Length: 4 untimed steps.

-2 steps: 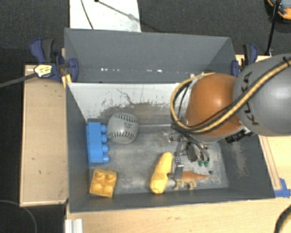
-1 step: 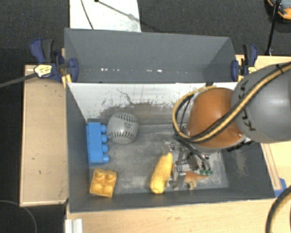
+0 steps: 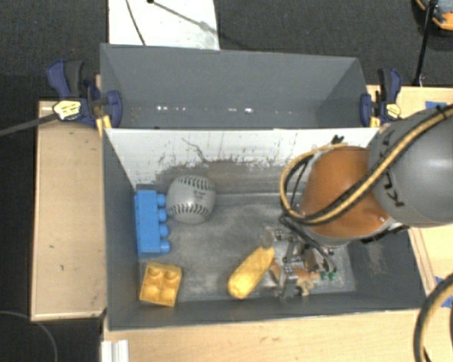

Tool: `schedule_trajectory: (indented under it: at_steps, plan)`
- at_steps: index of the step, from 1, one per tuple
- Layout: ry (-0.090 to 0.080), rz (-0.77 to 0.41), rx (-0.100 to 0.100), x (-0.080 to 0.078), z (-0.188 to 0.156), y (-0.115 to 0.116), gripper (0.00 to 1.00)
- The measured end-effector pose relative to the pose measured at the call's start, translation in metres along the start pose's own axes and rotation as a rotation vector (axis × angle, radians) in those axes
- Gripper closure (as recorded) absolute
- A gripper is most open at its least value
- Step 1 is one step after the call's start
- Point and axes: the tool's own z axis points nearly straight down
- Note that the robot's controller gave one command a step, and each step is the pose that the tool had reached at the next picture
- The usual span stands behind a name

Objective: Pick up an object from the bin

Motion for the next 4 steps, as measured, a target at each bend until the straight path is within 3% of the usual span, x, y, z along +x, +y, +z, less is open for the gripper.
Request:
schedule_trajectory:
  at_steps: [1,2,3,4]
  plan:
    - [-0.001,0.004,0.001,-0.001,-0.002,-0.002,0.0]
    - [0.0,-0.218,0.0,0.007,-0.045,0.024,1.0]
    - [0.0,-0.215,0.0,0.007,-0.045,0.024,0.0]
    - [0.0,-0.214,0.0,0.007,-0.045,0.024,0.0]
